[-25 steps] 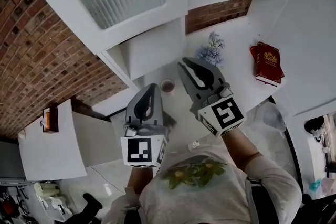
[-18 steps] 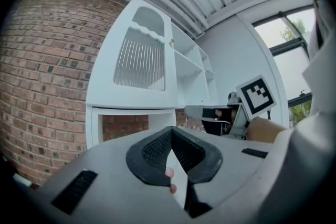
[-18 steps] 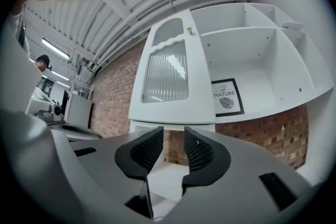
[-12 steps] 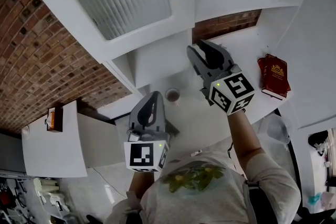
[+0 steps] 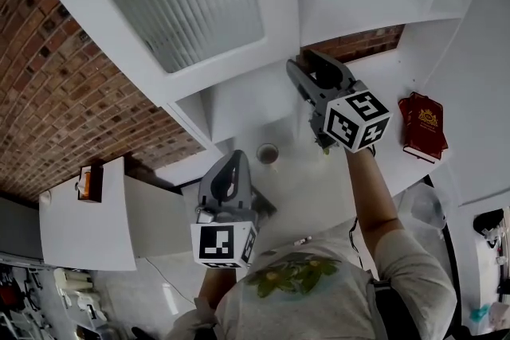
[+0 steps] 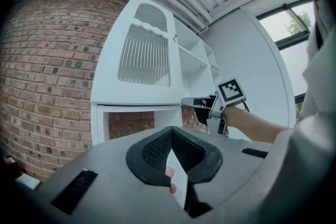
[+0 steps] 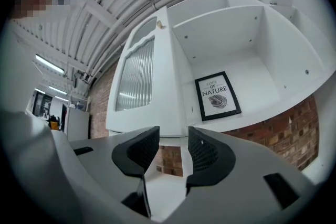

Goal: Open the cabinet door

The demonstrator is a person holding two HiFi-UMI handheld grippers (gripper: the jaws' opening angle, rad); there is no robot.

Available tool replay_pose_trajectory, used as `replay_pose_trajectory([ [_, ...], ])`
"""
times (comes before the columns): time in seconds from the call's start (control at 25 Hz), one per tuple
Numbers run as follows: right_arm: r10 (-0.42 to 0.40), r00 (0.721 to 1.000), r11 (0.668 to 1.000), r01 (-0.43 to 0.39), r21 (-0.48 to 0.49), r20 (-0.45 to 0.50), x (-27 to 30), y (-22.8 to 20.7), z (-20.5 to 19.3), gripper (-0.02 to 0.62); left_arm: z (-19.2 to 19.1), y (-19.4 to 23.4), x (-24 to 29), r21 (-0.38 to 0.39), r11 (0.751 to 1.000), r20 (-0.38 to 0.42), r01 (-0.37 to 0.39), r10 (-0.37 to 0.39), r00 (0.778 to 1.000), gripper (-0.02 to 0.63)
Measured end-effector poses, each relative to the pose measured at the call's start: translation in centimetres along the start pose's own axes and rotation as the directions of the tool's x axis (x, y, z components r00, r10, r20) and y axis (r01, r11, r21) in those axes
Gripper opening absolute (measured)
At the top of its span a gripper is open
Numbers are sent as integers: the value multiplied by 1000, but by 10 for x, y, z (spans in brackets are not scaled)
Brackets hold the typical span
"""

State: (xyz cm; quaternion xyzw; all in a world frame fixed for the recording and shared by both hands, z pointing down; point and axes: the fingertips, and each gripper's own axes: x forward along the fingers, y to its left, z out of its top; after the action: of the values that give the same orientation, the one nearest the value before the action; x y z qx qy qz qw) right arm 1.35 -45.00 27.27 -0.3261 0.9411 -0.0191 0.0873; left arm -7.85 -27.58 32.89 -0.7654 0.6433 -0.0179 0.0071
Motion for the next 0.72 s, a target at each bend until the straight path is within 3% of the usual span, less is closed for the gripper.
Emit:
replay_pose_trajectory([
  [0.24,55,998,996,-55,69,14,11,-4,0,147,-5,4,-1,-9,1000,-11,-16,15,1000,11],
  [0.72,96,995,993,-97,62,18,18,-5,1,146,-7,6,-3,-12,999,-22,-33,32,999,11],
])
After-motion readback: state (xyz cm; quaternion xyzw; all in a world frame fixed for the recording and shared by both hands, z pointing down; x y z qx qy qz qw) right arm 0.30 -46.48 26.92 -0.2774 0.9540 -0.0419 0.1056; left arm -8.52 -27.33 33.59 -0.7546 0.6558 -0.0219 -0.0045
